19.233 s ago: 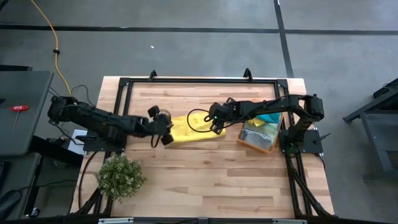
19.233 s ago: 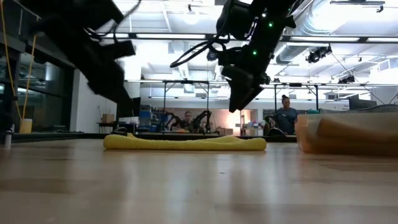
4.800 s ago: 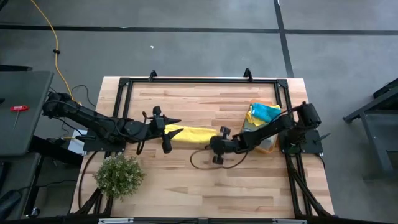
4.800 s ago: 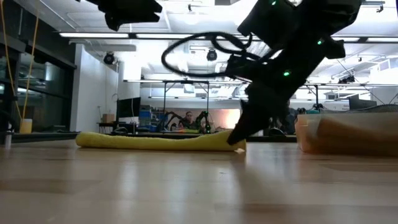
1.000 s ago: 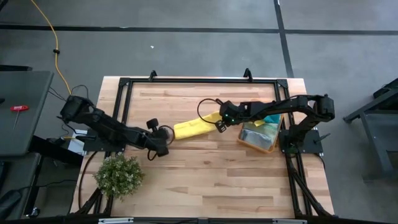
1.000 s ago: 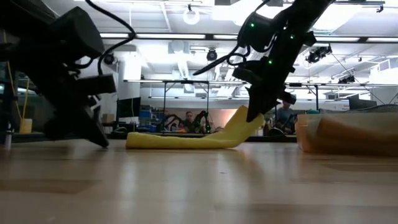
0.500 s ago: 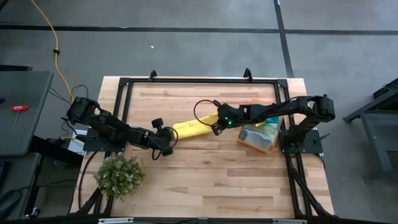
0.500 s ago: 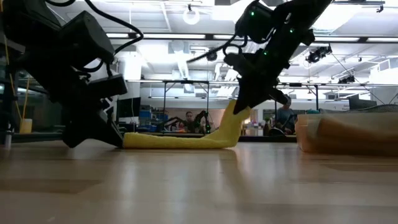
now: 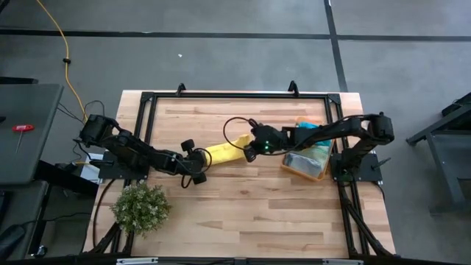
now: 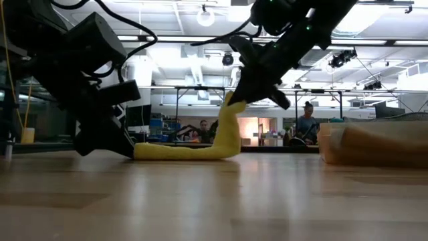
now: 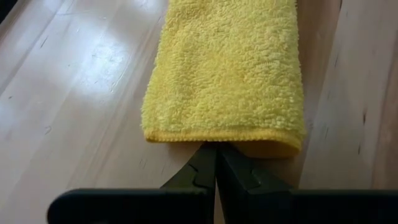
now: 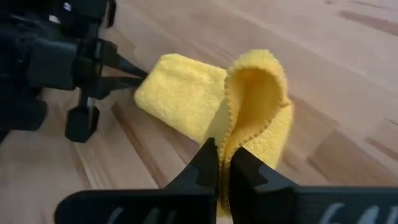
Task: Fold microfiber towels
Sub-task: Fold the yellow microfiber cloth
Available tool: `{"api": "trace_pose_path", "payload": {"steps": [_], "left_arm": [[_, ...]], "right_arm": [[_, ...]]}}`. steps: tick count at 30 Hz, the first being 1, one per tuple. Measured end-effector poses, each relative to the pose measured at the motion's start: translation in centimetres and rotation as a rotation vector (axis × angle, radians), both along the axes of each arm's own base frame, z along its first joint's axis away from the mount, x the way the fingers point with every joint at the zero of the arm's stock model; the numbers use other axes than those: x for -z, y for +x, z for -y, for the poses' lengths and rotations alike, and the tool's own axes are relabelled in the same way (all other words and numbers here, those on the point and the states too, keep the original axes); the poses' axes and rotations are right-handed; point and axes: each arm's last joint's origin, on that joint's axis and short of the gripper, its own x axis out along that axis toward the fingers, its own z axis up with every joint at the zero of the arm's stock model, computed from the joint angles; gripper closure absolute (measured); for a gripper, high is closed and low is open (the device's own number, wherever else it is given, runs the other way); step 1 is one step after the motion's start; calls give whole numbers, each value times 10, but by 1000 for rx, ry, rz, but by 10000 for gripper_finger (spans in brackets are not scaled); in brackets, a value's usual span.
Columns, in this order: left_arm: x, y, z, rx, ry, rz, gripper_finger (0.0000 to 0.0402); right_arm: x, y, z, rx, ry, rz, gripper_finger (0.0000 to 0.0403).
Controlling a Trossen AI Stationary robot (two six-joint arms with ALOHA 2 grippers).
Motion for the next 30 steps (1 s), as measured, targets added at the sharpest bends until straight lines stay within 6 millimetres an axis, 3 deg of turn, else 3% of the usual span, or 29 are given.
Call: {"api": "trace_pose_path", "payload": {"steps": [21, 30], "left_arm": [[-1, 3, 0, 20, 7, 25, 401], [-1, 3, 0, 19, 8, 26, 401]], "right_arm": [[55, 53, 0, -59, 74, 227, 403], [59, 87, -6, -100, 66, 224, 403]]}}
